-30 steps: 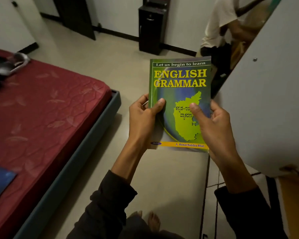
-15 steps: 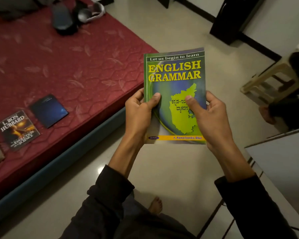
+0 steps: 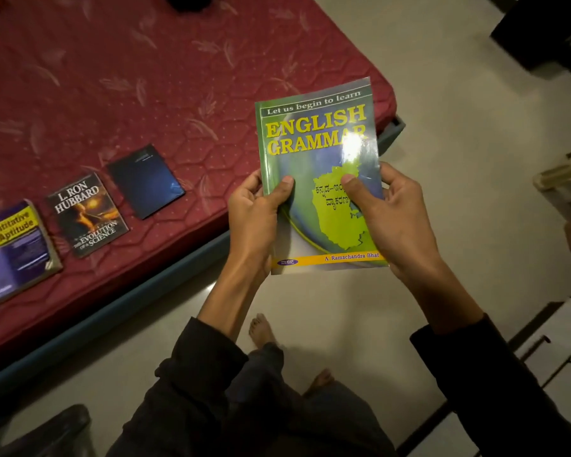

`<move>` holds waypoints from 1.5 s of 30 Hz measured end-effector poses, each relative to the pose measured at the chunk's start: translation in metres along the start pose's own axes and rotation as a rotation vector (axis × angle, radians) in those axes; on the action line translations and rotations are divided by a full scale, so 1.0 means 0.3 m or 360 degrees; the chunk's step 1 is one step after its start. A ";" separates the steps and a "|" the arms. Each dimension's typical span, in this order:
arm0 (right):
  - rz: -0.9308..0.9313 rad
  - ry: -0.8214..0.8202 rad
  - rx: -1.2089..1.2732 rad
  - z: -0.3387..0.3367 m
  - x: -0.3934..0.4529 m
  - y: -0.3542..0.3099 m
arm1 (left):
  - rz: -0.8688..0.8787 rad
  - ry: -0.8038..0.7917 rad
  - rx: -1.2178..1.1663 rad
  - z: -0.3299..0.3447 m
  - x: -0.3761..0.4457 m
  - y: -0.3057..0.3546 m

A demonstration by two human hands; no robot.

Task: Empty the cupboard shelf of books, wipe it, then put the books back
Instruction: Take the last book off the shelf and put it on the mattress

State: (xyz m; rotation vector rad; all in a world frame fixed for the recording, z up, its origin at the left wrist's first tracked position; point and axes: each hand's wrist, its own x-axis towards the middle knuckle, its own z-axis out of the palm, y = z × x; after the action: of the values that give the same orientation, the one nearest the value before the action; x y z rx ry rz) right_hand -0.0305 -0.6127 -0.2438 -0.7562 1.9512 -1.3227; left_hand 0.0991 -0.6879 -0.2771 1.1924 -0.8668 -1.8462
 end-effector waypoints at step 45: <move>0.0109 -0.0680 -0.0742 1.338 1.183 0.717 | -0.0415 0.0538 0.0593 -0.878 1.447 -0.382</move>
State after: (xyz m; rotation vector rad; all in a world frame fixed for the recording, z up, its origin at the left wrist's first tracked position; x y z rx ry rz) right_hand 0.0405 -1.0390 -0.6265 -1.0792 1.9176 -0.5951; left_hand 0.1984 -1.0445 -0.6431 1.8651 -0.9167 -1.6469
